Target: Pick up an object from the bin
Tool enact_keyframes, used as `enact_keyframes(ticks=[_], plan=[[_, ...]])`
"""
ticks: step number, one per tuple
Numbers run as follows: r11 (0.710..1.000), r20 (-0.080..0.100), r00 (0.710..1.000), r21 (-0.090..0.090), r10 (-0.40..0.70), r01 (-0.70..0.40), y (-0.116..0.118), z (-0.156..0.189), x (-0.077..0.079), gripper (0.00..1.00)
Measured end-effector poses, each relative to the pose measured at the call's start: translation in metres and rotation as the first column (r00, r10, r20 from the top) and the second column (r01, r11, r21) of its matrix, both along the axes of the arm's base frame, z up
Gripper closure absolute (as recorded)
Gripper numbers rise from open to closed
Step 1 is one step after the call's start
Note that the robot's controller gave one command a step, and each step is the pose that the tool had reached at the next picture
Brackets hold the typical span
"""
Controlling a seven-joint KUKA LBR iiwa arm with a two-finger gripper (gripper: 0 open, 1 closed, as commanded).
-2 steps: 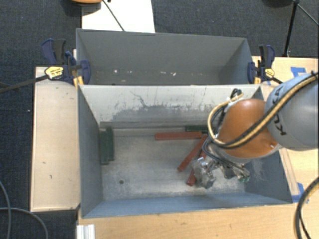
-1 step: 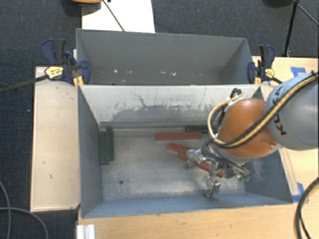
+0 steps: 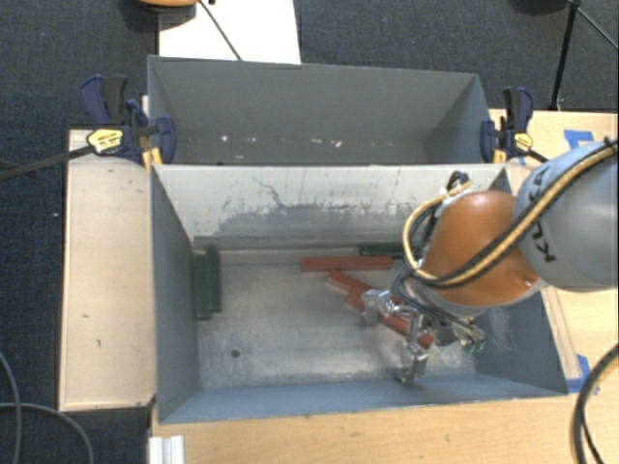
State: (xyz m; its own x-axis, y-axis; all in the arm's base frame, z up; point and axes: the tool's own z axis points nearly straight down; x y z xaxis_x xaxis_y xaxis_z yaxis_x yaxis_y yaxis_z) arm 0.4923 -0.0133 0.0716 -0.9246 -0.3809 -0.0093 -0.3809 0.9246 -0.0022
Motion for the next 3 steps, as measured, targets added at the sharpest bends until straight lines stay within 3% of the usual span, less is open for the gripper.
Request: enact_keyframes(ticks=[1, 2, 3], plan=[[0.982, -0.016, 0.982, 0.002, 0.189, -0.189, -0.012, 0.025, 0.01, 0.0], [0.936, -0.006, 0.936, -0.003, 0.352, -0.352, -0.027, 0.055, 0.035, 0.0], [0.989, 0.002, 0.989, -0.003, 0.149, -0.149, -0.059, 0.028, 0.061, 0.0]])
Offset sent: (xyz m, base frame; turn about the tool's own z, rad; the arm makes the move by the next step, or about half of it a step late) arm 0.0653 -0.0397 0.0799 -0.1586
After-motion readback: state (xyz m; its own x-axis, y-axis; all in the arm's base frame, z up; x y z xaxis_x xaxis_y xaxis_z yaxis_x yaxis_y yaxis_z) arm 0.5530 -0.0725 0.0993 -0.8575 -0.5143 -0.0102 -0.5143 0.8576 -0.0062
